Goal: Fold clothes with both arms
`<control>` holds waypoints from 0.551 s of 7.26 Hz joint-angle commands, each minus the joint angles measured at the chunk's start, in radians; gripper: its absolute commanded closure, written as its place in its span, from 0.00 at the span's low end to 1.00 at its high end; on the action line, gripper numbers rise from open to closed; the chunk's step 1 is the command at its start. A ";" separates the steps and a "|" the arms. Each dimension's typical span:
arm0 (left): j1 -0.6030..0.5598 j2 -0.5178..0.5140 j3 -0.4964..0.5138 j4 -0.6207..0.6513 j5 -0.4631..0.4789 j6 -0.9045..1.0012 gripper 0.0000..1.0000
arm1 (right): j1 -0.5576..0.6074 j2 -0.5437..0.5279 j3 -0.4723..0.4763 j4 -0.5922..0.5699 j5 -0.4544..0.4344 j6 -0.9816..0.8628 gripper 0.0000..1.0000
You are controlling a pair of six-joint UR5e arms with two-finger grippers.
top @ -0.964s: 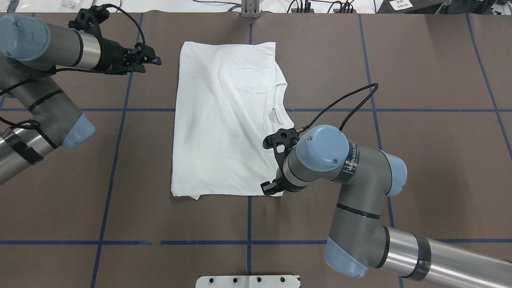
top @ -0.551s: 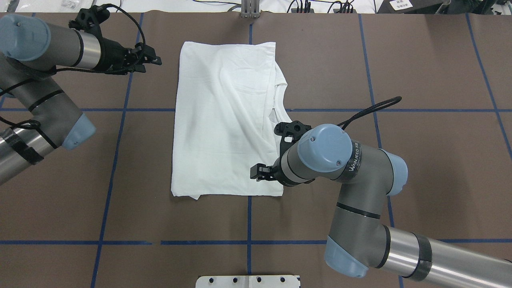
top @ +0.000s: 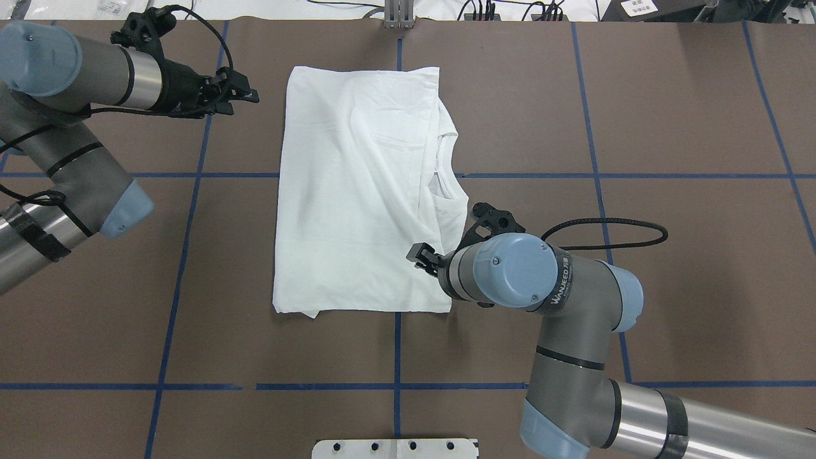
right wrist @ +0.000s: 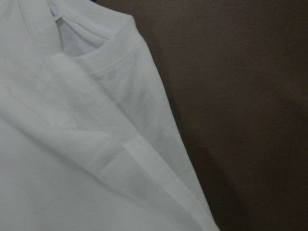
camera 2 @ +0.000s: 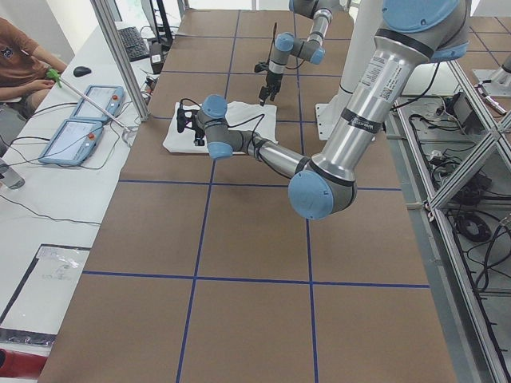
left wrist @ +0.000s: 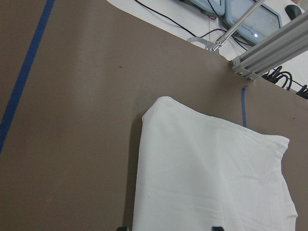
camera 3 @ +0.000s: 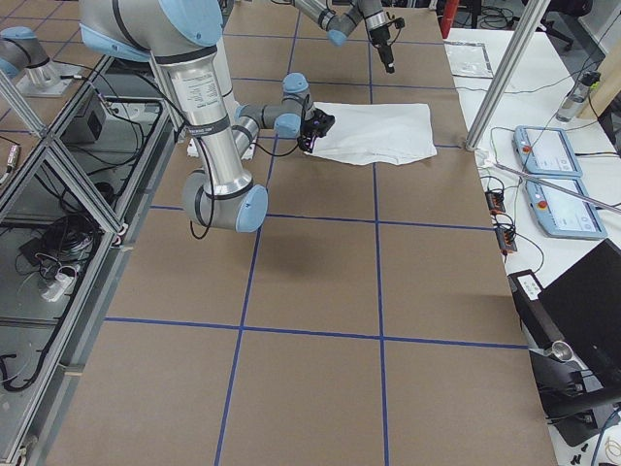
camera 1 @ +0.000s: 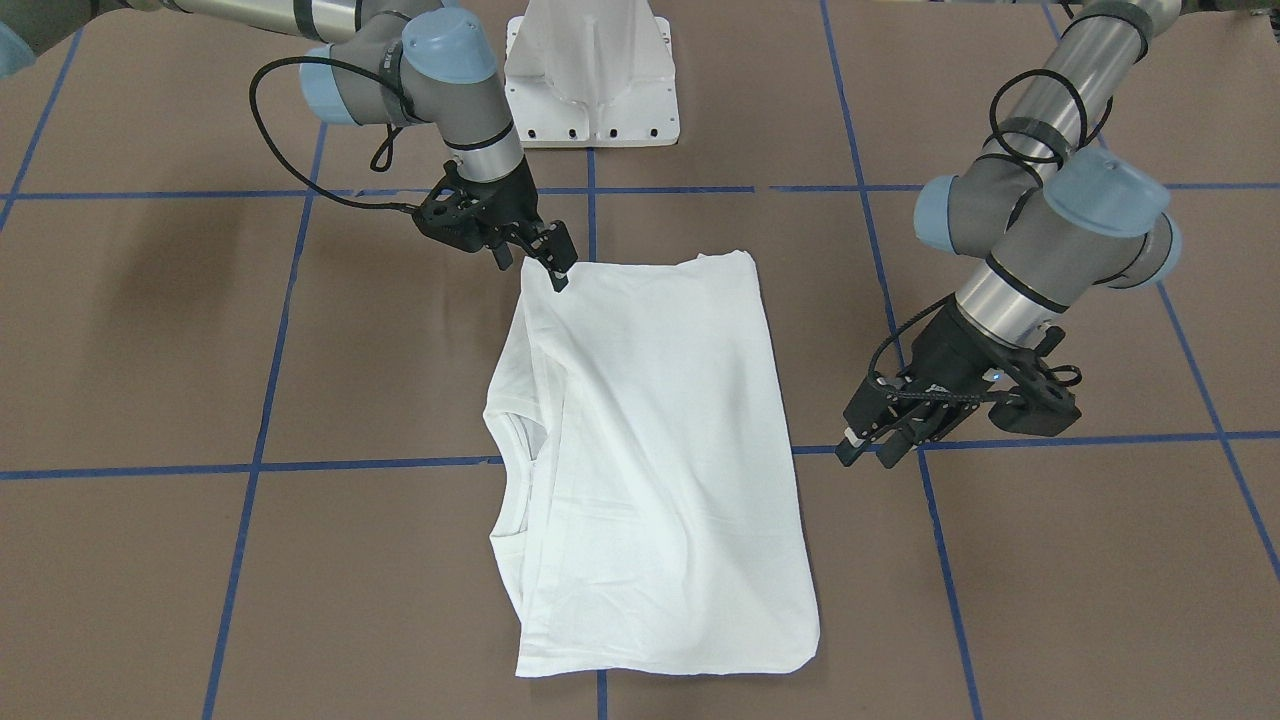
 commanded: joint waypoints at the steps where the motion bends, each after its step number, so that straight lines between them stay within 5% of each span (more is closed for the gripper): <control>1: -0.001 0.001 -0.003 0.000 0.000 0.000 0.34 | -0.029 0.006 -0.013 -0.004 -0.039 0.067 0.03; 4: 0.000 0.004 -0.009 0.000 0.000 0.000 0.34 | -0.020 0.011 -0.025 -0.004 -0.045 0.073 0.17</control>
